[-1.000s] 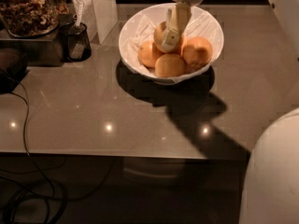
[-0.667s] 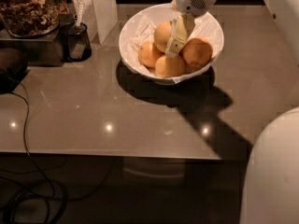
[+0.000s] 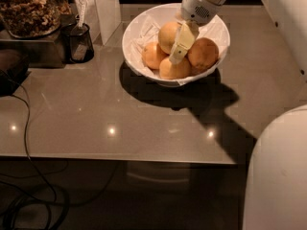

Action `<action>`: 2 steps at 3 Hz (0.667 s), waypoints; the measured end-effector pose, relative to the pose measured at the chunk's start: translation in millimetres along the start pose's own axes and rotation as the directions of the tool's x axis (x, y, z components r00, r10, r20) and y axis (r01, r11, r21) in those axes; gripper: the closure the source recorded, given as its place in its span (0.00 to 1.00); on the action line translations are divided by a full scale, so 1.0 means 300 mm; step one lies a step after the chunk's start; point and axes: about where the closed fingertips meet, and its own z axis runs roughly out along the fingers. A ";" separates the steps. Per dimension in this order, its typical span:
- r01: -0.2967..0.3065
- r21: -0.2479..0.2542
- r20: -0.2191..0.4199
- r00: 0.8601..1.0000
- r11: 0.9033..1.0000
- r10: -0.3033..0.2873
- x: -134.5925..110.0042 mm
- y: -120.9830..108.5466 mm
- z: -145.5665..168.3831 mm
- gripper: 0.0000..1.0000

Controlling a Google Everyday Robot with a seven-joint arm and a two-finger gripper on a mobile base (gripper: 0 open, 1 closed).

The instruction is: Pick orange from white bowl

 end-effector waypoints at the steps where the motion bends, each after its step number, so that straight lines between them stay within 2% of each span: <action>1: 0.000 -0.020 0.015 1.000 1.000 0.000 -0.004 -0.014 0.040 0.00; 2: -0.003 -0.052 0.018 1.000 0.999 0.004 -0.006 -0.022 0.092 0.00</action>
Offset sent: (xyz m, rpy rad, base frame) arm 0.0163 0.0145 -0.0308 0.0222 0.0871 0.0408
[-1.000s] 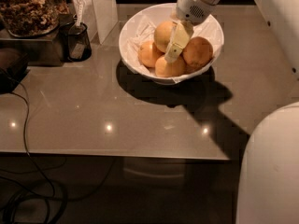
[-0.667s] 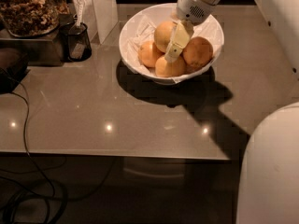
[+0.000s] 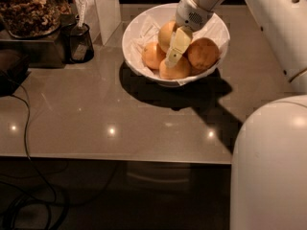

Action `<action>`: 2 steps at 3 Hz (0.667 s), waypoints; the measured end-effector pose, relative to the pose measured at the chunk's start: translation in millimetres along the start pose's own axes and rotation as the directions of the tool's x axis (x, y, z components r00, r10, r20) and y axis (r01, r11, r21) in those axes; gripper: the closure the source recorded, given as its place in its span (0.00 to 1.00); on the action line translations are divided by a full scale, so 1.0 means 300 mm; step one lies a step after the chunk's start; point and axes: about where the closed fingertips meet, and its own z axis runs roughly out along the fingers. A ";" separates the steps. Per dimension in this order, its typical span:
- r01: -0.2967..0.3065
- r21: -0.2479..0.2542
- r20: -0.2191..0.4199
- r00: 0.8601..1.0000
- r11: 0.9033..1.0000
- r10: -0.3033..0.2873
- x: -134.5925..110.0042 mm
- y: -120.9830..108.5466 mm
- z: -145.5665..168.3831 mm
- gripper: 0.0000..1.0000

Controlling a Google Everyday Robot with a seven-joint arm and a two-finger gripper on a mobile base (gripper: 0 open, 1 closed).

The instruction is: Pick orange from white bowl

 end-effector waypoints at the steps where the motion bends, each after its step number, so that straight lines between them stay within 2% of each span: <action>1: 0.000 0.000 0.000 1.000 1.000 0.000 0.000 0.000 0.001 0.19; 2: 0.000 0.000 0.000 1.000 1.000 0.000 0.000 0.000 0.001 0.42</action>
Offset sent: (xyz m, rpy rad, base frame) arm 0.0002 0.0001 -0.0003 0.0001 0.0003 0.0001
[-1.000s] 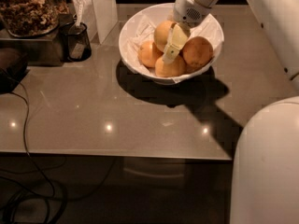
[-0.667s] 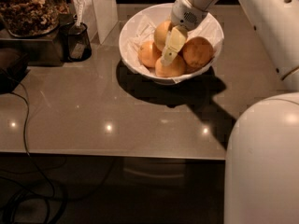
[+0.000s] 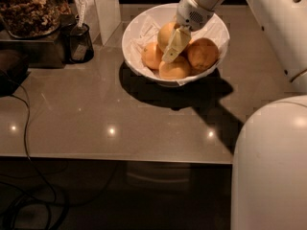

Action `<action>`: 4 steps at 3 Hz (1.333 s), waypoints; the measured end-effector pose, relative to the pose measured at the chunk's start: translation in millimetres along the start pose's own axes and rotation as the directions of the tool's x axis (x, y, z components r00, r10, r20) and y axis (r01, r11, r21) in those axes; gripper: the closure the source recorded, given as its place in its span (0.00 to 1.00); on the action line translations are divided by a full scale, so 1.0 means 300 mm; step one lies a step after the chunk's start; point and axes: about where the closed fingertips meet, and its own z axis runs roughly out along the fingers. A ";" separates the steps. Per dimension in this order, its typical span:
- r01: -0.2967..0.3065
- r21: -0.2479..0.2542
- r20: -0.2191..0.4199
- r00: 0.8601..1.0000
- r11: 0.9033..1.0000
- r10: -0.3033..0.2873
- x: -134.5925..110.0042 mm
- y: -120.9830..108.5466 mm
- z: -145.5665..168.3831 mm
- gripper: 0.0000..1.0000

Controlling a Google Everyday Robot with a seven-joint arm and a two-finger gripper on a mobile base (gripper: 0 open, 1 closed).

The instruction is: Pick orange from white bowl

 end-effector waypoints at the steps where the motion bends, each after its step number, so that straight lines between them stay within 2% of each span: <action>1: 0.000 0.000 0.000 1.000 1.000 0.000 0.000 0.000 0.000 0.66; 2: 0.000 0.000 0.000 1.000 1.000 0.000 0.000 0.000 0.000 0.89; 3: 0.000 0.000 0.000 1.000 1.000 0.000 0.000 0.000 0.000 1.00; 4: 0.000 0.000 0.000 1.000 1.000 0.000 0.000 0.000 -0.001 1.00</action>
Offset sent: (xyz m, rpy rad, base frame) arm 0.0000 0.0000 0.0000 0.0000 0.0000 0.0000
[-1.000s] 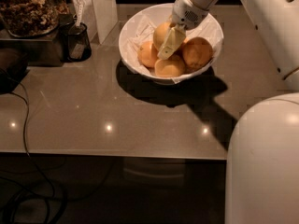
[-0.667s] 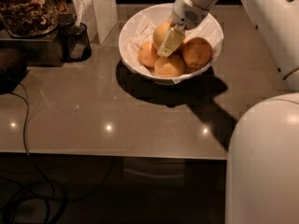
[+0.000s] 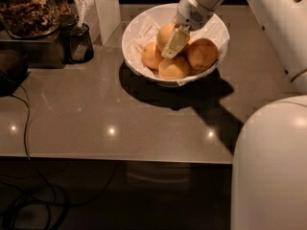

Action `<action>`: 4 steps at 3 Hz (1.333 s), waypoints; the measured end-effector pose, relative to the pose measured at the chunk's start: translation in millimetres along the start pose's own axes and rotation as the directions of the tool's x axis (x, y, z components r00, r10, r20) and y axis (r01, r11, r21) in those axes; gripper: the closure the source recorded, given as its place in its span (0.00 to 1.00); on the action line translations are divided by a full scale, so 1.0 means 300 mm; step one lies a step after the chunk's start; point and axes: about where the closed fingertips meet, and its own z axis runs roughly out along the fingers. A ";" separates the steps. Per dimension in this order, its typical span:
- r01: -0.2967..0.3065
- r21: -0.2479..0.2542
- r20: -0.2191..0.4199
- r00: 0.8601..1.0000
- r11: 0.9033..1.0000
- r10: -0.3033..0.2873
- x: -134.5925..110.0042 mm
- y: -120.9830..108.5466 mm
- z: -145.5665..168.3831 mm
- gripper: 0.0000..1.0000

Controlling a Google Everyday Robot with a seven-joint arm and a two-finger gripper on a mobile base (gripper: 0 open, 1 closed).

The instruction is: Pick orange from white bowl

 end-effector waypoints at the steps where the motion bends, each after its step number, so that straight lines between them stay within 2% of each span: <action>1: 0.000 0.000 0.000 1.000 1.000 0.000 -0.010 -0.002 -0.018 1.00; 2: -0.043 0.101 0.019 0.999 0.994 0.042 0.000 0.032 -0.146 1.00; 3: -0.090 0.243 0.082 0.994 0.966 0.072 -0.024 0.187 -0.364 1.00; 4: -0.114 0.323 0.164 0.984 0.939 0.063 -0.059 0.367 -0.480 1.00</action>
Offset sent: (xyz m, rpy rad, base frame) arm -0.1292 -0.0338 0.0690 -0.0171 -0.1416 -0.1759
